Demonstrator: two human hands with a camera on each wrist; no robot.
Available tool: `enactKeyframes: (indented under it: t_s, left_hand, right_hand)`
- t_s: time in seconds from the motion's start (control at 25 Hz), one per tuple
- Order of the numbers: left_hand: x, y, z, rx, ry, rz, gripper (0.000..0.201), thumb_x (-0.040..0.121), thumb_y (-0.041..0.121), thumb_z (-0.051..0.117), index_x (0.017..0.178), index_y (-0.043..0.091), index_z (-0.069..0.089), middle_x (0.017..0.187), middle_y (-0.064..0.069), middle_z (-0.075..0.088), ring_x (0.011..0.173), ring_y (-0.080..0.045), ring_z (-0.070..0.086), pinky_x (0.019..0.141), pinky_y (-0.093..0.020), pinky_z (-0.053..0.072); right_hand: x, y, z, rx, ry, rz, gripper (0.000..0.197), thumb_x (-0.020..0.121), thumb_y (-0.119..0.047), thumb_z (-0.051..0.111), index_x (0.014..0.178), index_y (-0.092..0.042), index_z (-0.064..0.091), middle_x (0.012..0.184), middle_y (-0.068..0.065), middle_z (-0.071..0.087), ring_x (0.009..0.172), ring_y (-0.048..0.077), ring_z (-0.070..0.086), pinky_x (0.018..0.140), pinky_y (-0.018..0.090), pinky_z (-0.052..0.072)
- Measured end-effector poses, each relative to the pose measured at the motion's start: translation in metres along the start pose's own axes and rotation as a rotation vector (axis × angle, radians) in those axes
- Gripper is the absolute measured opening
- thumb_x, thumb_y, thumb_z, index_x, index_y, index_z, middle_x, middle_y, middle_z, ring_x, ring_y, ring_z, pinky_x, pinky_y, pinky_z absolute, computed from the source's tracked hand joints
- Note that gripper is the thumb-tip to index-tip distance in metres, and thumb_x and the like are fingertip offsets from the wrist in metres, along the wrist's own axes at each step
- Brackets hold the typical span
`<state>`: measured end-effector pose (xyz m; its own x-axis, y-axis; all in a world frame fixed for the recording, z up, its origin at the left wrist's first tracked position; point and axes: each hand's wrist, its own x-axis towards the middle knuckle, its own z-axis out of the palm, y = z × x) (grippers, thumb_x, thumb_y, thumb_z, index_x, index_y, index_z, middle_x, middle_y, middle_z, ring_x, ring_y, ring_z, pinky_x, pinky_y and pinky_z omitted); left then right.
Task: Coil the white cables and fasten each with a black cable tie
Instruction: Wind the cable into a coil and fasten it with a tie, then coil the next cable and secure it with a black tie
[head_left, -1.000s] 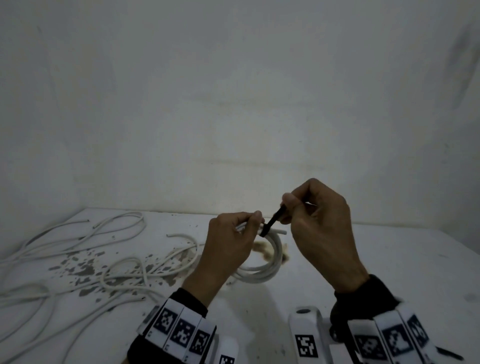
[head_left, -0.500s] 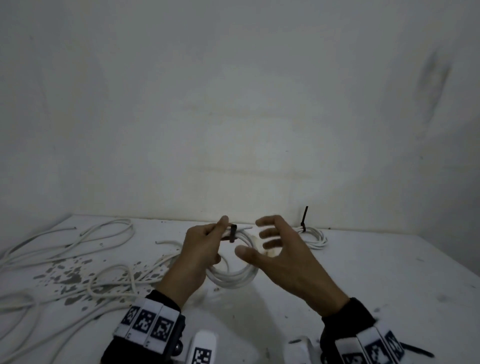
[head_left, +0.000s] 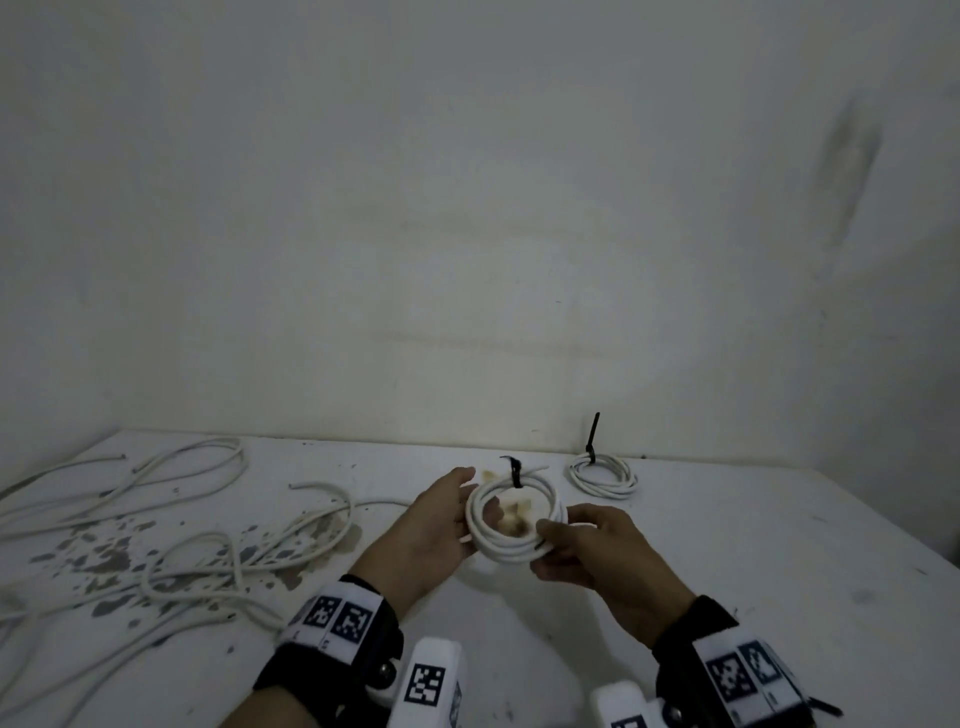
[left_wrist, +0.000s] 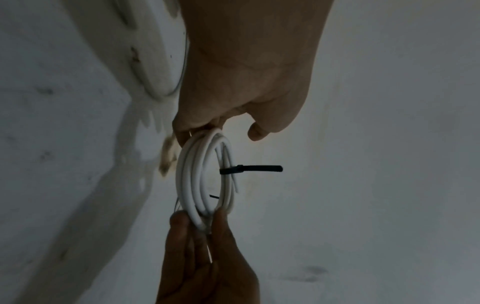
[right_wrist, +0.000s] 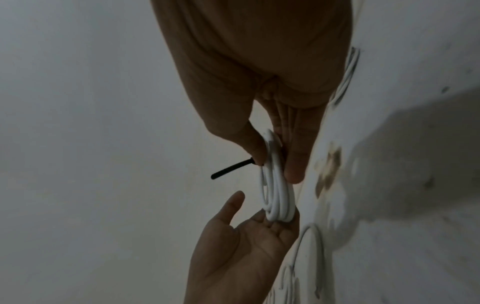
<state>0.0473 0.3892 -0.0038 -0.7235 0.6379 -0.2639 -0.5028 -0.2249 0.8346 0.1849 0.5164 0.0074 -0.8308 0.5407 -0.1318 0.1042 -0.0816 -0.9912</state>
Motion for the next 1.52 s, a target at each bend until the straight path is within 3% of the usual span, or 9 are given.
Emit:
enactKeyframes:
  t_s: [0.16,0.36,0.48,0.68,0.76,0.84,1.04,1.28,1.52]
  left_hand:
    - [0.036,-0.009,0.029,0.140,-0.010,-0.004,0.026,0.096,0.010,0.042,0.086,0.002,0.064,0.080,-0.015,0.065,0.066,-0.023,0.062,0.060,-0.031,0.051]
    - [0.088,-0.016,0.072,0.338,-0.045,-0.020,0.029,0.096,0.017,0.046,0.115,0.013,0.067,0.112,-0.007,0.069,0.094,-0.019,0.062,0.065,-0.027,0.052]
    - [0.117,-0.023,0.102,0.429,-0.040,-0.012,0.024,0.097,0.017,0.050,0.114,0.011,0.066,0.106,-0.008,0.066,0.093,-0.020,0.061,0.071,-0.027,0.055]
    - [0.161,-0.040,0.127,0.591,-0.020,-0.016,0.016,0.098,0.012,0.043,0.102,0.013,0.058,0.112,-0.009,0.056,0.076,-0.014,0.057,0.060,-0.024,0.055]
    - [0.172,-0.040,0.129,0.591,0.000,-0.038,0.019,0.099,0.013,0.042,0.085,0.022,0.052,0.113,-0.008,0.055,0.080,-0.014,0.058,0.056,-0.021,0.057]
    - [0.180,-0.040,0.129,0.583,0.005,-0.068,0.016,0.098,0.012,0.046,0.093,0.020,0.059,0.112,-0.008,0.057,0.078,-0.013,0.055,0.060,-0.023,0.059]
    - [0.164,-0.032,0.114,0.546,-0.008,-0.060,0.025,0.099,0.017,0.053,0.122,0.009,0.055,0.111,-0.007,0.055,0.085,-0.016,0.058,0.063,-0.031,0.060]
    - [0.104,0.003,0.056,0.804,0.050,0.050,0.023,0.096,0.020,0.053,0.111,0.005,0.063,0.107,-0.007,0.065,0.081,-0.018,0.066,0.062,-0.030,0.055]
    - [0.008,0.077,-0.085,1.317,0.153,0.161,0.020,0.090,0.011,0.058,0.104,0.010,0.073,0.098,-0.011,0.073,0.087,-0.020,0.070,0.067,-0.028,0.056]
  right_hand:
    - [0.044,0.000,-0.023,0.089,0.114,-0.014,0.013,0.093,0.002,0.062,0.083,0.010,0.064,0.078,0.024,0.065,0.066,0.029,0.063,0.060,0.031,0.061]
    - [0.102,-0.007,-0.066,-0.007,0.264,0.006,0.012,0.091,0.006,0.062,0.080,0.011,0.064,0.077,0.024,0.065,0.065,0.032,0.062,0.058,0.033,0.060]
    - [0.138,-0.008,-0.095,-0.059,0.352,0.065,0.014,0.088,0.010,0.063,0.074,0.011,0.062,0.076,0.025,0.065,0.065,0.033,0.063,0.057,0.035,0.062]
    - [0.185,0.015,-0.121,-0.326,0.498,0.075,0.019,0.076,-0.008,0.071,0.058,-0.005,0.070,0.074,0.023,0.073,0.077,0.040,0.071,0.077,0.052,0.060]
    - [0.189,0.015,-0.121,-0.370,0.563,0.050,0.017,0.078,-0.014,0.072,0.066,-0.001,0.073,0.076,0.023,0.073,0.074,0.036,0.069,0.072,0.040,0.059]
    - [0.192,0.013,-0.122,-0.414,0.602,0.035,0.023,0.082,-0.020,0.073,0.080,0.003,0.072,0.082,0.020,0.072,0.075,0.032,0.066,0.068,0.032,0.054]
    - [0.177,0.002,-0.111,-0.456,0.582,0.042,0.041,0.084,-0.031,0.074,0.108,-0.007,0.051,0.107,0.019,0.061,0.094,0.039,0.066,0.078,0.047,0.059]
    - [0.128,-0.037,-0.012,-0.794,0.198,-0.216,0.012,0.085,-0.025,0.069,0.078,-0.017,0.063,0.091,0.004,0.066,0.080,0.020,0.062,0.069,0.029,0.052]
    - [0.071,-0.048,0.144,-1.209,-0.337,-0.398,0.018,0.092,-0.022,0.059,0.104,-0.012,0.068,0.112,0.010,0.066,0.095,0.027,0.067,0.078,0.034,0.057]
